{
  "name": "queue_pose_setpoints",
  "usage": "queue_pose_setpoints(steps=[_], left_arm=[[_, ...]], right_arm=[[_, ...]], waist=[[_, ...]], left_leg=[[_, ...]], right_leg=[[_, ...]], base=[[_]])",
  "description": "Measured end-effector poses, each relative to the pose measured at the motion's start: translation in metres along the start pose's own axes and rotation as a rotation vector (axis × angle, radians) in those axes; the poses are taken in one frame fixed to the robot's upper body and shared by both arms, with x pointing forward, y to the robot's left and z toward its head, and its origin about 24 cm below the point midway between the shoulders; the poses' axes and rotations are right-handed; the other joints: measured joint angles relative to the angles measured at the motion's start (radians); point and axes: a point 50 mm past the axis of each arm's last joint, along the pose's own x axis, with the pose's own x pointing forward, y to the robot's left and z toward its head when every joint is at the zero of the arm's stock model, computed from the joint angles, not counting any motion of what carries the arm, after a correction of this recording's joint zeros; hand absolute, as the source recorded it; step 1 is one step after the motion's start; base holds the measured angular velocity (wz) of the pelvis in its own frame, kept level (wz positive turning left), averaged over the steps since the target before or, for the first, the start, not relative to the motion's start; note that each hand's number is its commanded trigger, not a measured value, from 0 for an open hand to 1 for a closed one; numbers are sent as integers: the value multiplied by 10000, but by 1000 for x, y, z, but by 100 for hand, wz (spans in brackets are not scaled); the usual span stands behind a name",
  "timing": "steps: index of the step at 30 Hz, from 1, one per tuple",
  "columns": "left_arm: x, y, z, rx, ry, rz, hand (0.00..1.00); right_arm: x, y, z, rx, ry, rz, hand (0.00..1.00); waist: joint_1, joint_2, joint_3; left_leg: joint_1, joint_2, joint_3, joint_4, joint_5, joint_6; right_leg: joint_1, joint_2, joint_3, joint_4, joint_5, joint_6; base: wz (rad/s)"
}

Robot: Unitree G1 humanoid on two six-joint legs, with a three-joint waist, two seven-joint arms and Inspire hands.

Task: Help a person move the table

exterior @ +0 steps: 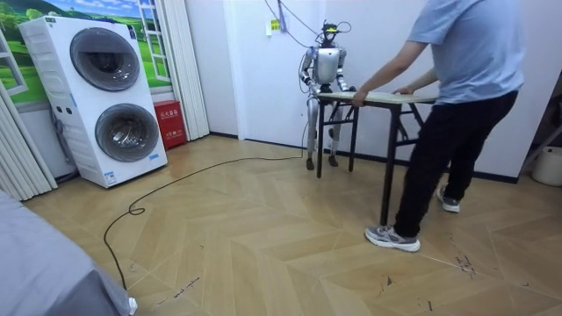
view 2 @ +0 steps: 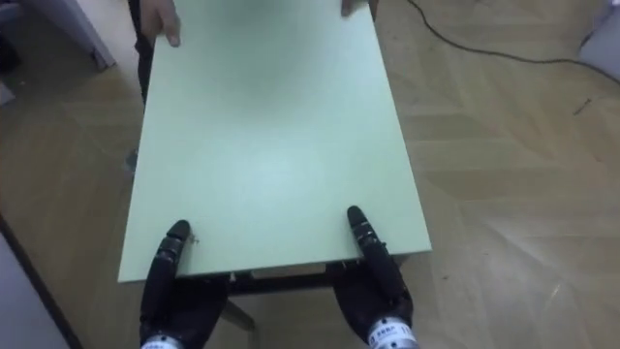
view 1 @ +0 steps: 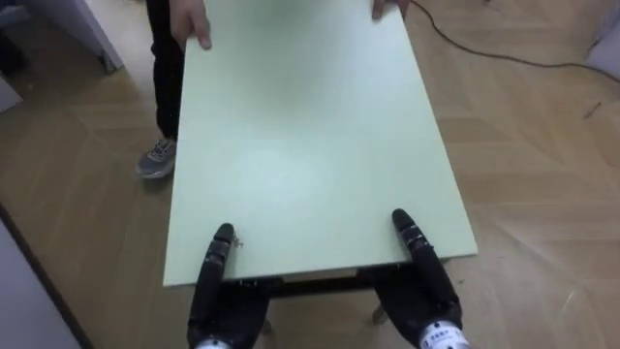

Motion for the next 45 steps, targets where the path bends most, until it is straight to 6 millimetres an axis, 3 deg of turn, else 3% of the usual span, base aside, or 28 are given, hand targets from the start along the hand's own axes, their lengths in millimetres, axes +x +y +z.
queue_pose_setpoints(steps=[1, 3, 4, 5, 8, 13, 19, 23, 25, 27, 28, 29, 30, 31, 32, 34, 40, 45], left_arm=[[0, -1, 0, 1, 3, -39, 100], [1, -3, 1, 69, 23, -113, 100], [2, -4, 1, 115, 28, -159, 100], [2, -4, 1, 137, 32, -177, 100], [1, -4, 1, 142, -14, -169, 100], [1, -4, 1, 120, -81, -176, 100], [0, -5, -2, 26, -202, -179, 100], [-1, -3, -3, -117, -175, -3, 100], [-1, -2, -5, -138, -146, 110, 100], [-1, -2, -6, -125, -92, 199, 100], [-2, -1, -5, -47, -52, 233, 100], [-2, -1, -5, -12, -30, 239, 100], [-2, -1, -5, -13, -34, 241, 100], [-2, -1, -4, 13, -51, 271, 100], [-2, 0, -6, 5, 23, 359, 100], [-3, 1, -6, 94, 22, 407, 100], [-5, 4, -4, 148, -29, 579, 100], [-5, 5, -2, 194, -5, 631, 100]], right_arm=[[0, 0, 0, 0, -20, 3, 100], [0, 1, 0, 59, -67, 26, 100], [1, 1, 0, 104, -84, 46, 100], [1, 1, 0, 119, -101, 46, 100], [1, 2, 1, 54, -91, 66, 100], [2, 3, 0, 39, -82, 113, 100], [4, 5, 2, -65, -18, 183, 100], [4, 4, 2, -138, 13, 40, 100], [3, 2, 2, -158, 15, -85, 100], [1, -1, 2, -122, -14, -231, 100], [-1, -2, 1, -49, -20, -306, 100], [-1, -2, 0, -6, -10, -315, 100], [-1, -2, 0, 8, -2, -320, 100], [-2, -3, -1, 33, 10, -356, 100], [-3, -5, 0, 39, -14, -448, 100], [-3, -6, 0, 112, -45, -486, 100], [-5, -7, -2, 110, 63, -669, 100], [-5, -7, -5, 198, 102, -680, 100]], waist=[[-216, -8, -6], [-520, -17, -12], [-679, -41, -22], [-697, -40, -22], [-547, -11, -22], [-257, 29, -28], [215, 71, -20], [391, 73, -19], [368, 116, -11], [70, 125, -12], [-131, 118, -11], [-225, 135, -4], [-267, 137, -2], [-416, 128, -6], [-544, 177, -12], [-472, 211, -34], [-353, 142, -11], [-314, -141, 18]], left_leg=[[-208, 23, 129, 99, 72, 1], [-454, 207, 983, 145, 261, 59], [-575, 384, 1887, 110, 409, 130], [-615, 465, 2316, 106, 483, 181], [-703, 409, 2313, 121, 564, 190], [-903, 407, 2536, 114, 743, 263], [-1071, 233, 2537, 171, 866, 460], [-1070, -79, 2476, 199, 846, 703], [-1082, -288, 2136, 298, 738, 798], [-1072, -527, 1559, 457, 712, 938], [-1078, -727, 1180, 587, 683, 1029], [-1116, -877, 956, 686, 620, 1150], [-1119, -966, 863, 702, 614, 1193], [-1120, -1152, 790, 732, 711, 1260], [-1075, -1295, 675, 788, 716, 1275], [-1039, -1298, 804, 636, 769, 1271], [-430, -1291, 587, -172, 939, 1385], [-161, -1281, 559, -572, 955, 1414]], right_leg=[[79, -40, -173, 1, -26, 43], [208, -88, -495, -30, -32, 52], [303, -107, -577, -113, -34, 55], [412, -113, -655, -169, -69, 112], [629, -142, -847, -346, -203, 214], [686, -236, -1314, -327, -282, 193], [692, -438, -1536, -183, -348, 285], [434, -928, -1601, 794, -640, 551], [325, -1128, -1566, 1459, -716, 616], [22, -1363, -1281, 2512, -787, 545], [-186, -1336, -655, 2880, -995, 460], [-498, -1073, 38, 2708, -1274, 319], [-682, -984, 277, 2534, -1290, 291], [-1081, -814, 703, 2148, -1195, 311], [-1270, -634, 1083, 2042, -725, 351], [-1166, -602, 1090, 1827, -725, 392], [-203, -442, 1105, 480, -281, 472], [262, -373, 1181, -201, -53, 525]], base=[[128], [132], [110], [97], [56], [37], [25], [26], [41], [83], [90], [76], [65], [71], [75], [31], [4], [7]])
